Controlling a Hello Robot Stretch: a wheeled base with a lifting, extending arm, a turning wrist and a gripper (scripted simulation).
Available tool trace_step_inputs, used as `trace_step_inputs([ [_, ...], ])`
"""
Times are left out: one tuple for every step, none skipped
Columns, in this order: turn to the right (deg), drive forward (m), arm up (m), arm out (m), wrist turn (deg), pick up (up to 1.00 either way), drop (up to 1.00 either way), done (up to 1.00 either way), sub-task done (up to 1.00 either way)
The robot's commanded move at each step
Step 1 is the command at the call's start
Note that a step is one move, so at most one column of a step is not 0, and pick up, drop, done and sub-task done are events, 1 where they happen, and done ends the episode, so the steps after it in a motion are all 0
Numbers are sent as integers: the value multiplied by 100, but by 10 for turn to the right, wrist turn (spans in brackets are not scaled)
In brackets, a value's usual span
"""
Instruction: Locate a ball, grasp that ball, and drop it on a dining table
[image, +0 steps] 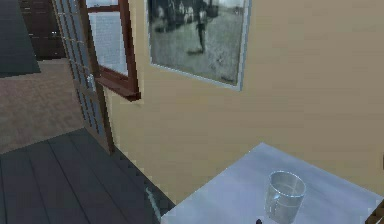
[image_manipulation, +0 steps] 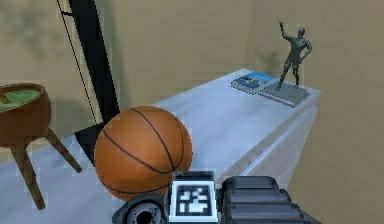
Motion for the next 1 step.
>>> trace_step_inputs([
  [0,0,0,0,450,0,0,0,0],
])
